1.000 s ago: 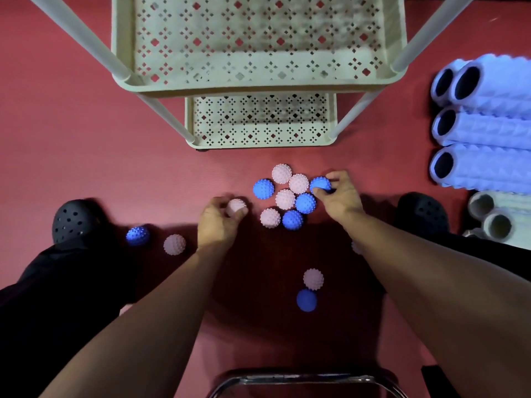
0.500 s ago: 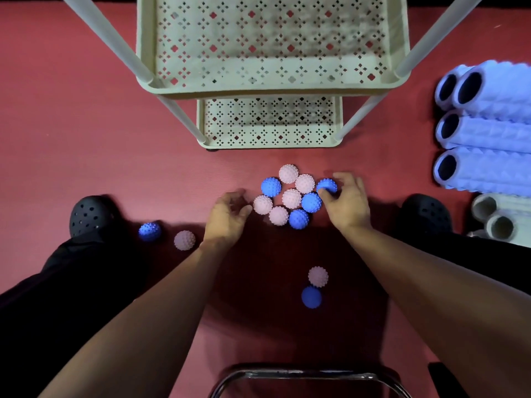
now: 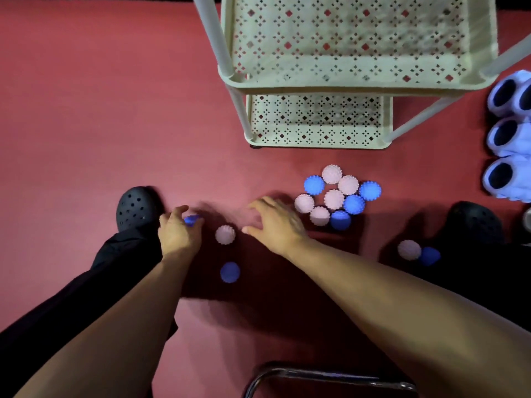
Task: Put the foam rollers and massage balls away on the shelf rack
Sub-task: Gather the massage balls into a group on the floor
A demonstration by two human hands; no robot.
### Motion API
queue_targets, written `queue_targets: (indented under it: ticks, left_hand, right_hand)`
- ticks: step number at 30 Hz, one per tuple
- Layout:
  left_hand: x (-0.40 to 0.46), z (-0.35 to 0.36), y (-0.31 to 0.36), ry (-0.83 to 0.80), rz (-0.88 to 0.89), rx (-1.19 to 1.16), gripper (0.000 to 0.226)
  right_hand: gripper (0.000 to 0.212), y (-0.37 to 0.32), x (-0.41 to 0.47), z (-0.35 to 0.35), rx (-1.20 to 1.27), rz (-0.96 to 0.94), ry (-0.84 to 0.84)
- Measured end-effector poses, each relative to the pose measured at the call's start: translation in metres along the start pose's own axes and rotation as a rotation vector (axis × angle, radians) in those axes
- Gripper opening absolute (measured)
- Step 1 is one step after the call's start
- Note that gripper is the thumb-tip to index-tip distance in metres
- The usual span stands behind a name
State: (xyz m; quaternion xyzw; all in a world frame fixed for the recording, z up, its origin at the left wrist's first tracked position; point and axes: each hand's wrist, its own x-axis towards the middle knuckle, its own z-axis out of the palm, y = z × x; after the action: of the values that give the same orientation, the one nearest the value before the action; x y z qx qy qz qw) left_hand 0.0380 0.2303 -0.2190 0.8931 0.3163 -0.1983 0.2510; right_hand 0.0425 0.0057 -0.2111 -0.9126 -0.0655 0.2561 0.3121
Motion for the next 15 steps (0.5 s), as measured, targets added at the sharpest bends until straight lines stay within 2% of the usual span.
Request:
queue_targets:
  ticks: [8, 12, 15]
  left_hand:
    - [0.004, 0.011, -0.03, -0.005, -0.194, -0.25, 0.041]
    - [0.002, 0.015, -0.018, -0.021, -0.192, -0.285, 0.044]
    - [-0.006, 0.029, -0.003, -0.038, -0.164, -0.325, 0.051]
  right_hand:
    - [0.044, -0.035, 0.016, 0.067, -0.026, 0.06, -0.145]
    - [0.031, -0.02, 0.009, 0.069, 0.072, 0.133, -0.091]
    - [0.032, 0.004, -0.013, 0.052, 0.299, 0.252, 0.011]
